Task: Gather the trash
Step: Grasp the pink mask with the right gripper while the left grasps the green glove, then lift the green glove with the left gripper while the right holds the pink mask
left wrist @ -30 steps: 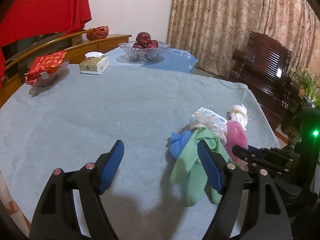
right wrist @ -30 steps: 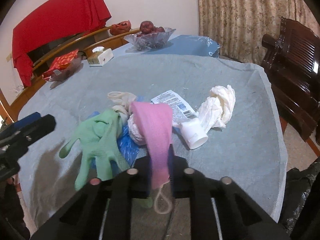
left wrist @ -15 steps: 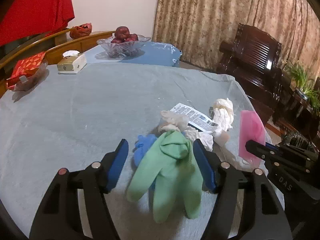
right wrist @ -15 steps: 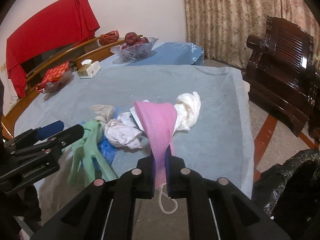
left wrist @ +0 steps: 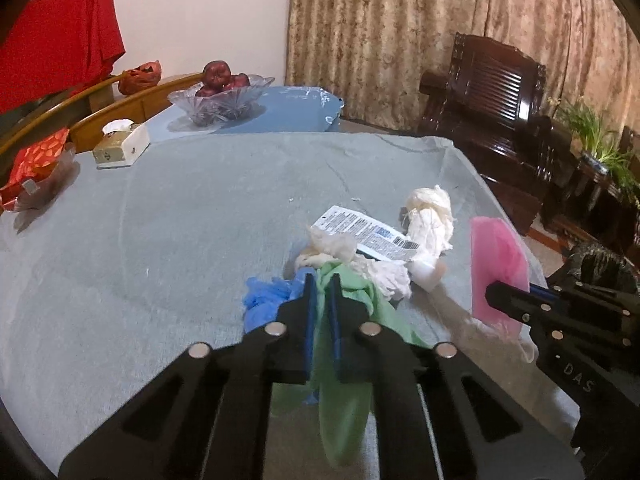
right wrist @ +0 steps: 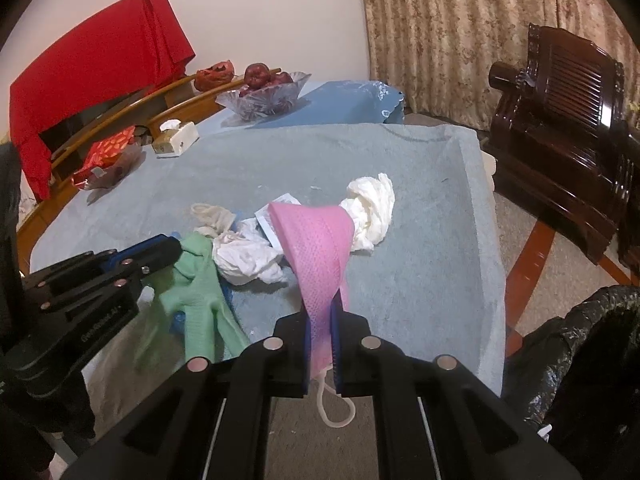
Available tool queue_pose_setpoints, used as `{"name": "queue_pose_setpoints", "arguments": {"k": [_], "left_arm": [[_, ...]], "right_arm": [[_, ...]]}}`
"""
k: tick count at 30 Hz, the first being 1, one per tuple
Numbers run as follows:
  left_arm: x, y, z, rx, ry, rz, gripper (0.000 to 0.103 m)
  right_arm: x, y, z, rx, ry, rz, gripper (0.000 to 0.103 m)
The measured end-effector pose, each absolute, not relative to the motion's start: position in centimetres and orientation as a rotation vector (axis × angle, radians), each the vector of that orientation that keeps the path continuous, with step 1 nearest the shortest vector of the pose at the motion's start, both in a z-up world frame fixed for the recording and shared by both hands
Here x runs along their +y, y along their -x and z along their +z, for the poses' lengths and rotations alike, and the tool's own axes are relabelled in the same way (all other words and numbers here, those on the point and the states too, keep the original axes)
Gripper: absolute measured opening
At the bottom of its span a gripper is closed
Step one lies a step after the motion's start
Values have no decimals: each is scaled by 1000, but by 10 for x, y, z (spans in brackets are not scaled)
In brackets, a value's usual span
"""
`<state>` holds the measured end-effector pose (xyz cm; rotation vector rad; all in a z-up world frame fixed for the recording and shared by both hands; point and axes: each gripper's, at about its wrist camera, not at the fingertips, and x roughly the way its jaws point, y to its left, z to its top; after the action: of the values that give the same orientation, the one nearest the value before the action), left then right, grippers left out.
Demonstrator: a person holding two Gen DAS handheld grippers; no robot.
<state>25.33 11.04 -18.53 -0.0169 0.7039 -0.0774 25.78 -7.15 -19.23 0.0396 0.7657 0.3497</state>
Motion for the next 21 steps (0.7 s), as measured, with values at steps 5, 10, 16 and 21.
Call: {"name": "queue_pose_setpoints", "arguments": {"k": [5, 10, 16, 21], "left_arm": [[114, -244, -175, 686, 48, -74, 3], [121, -227, -157, 648, 84, -66, 3], [126, -208, -164, 692, 84, -69, 3], [133, -197, -176, 728, 100, -55, 33]], "right_arm": [[-74, -254, -186, 751, -49, 352, 8], [-78, -249, -179, 739, -60, 354, 8], [-78, -245, -179, 744, -59, 362, 8], [-75, -241, -187, 772, -55, 368, 8]]}}
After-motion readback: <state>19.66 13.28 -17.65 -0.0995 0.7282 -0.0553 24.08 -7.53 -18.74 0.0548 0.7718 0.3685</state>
